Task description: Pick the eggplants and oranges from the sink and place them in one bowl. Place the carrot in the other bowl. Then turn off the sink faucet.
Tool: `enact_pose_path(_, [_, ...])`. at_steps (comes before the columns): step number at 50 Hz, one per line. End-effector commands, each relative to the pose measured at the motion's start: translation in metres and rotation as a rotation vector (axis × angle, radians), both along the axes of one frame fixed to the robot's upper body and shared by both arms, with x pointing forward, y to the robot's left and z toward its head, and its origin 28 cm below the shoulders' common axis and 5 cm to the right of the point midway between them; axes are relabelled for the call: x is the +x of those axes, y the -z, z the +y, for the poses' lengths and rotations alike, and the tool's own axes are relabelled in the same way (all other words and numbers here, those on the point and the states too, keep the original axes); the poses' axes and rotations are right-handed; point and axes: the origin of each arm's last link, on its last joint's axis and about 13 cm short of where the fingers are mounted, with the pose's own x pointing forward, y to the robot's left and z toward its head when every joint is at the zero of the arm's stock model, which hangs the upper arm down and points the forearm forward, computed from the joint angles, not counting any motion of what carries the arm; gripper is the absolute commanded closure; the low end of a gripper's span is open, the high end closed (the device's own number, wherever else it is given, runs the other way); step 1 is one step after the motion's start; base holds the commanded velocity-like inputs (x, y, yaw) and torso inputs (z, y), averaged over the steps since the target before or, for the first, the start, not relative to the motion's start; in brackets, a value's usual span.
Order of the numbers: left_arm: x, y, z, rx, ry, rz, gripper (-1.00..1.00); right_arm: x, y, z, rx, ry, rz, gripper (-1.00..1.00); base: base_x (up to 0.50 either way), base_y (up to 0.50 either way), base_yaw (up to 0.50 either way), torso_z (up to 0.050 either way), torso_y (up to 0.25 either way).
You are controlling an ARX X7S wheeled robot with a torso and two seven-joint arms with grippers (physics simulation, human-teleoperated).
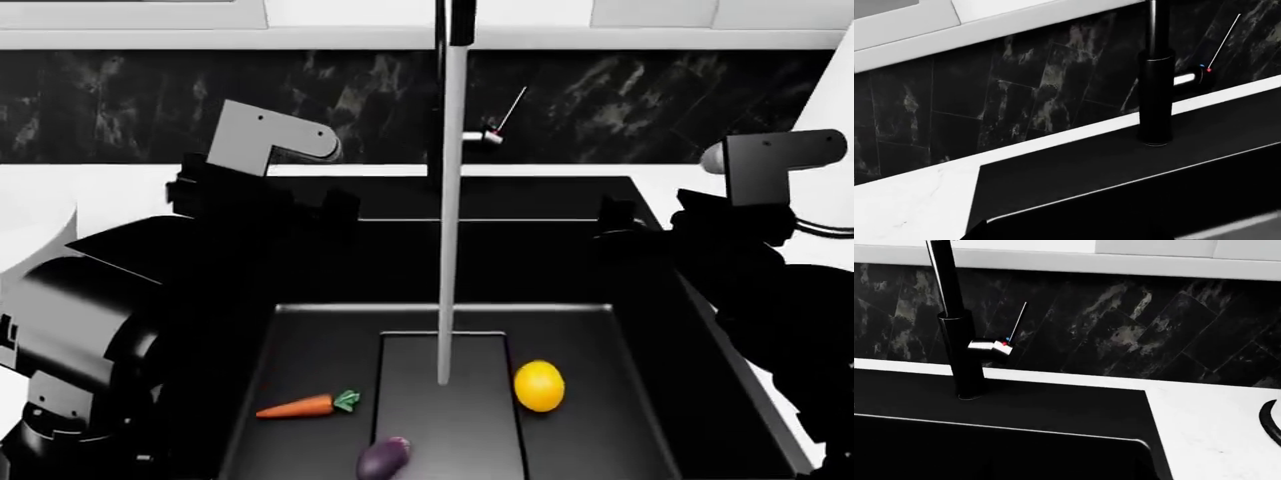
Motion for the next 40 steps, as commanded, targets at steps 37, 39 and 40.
enact_pose_path(37, [-0.089,0.028,0.000,0.137,0.263,0.343,-1.00,-0.008,0.004,0.001,0.067,-0.006,0.067,-1.00,0.14,0.01,0.00,0.000,0.001])
enact_pose_path(39, [-0.086,0.028,-0.006,0.105,0.264,0.363,-1.00,-0.007,0.007,0.001,0.071,-0.013,0.070,-1.00,0.00,0.00,0.00,0.000,0.000])
enact_pose_path(40, [-0.087,0.029,-0.006,0.094,0.277,0.419,-1.00,-0.007,0.008,0.003,0.082,-0.031,0.077,-1.00,0.00,0.00,0.00,0.000,0.000])
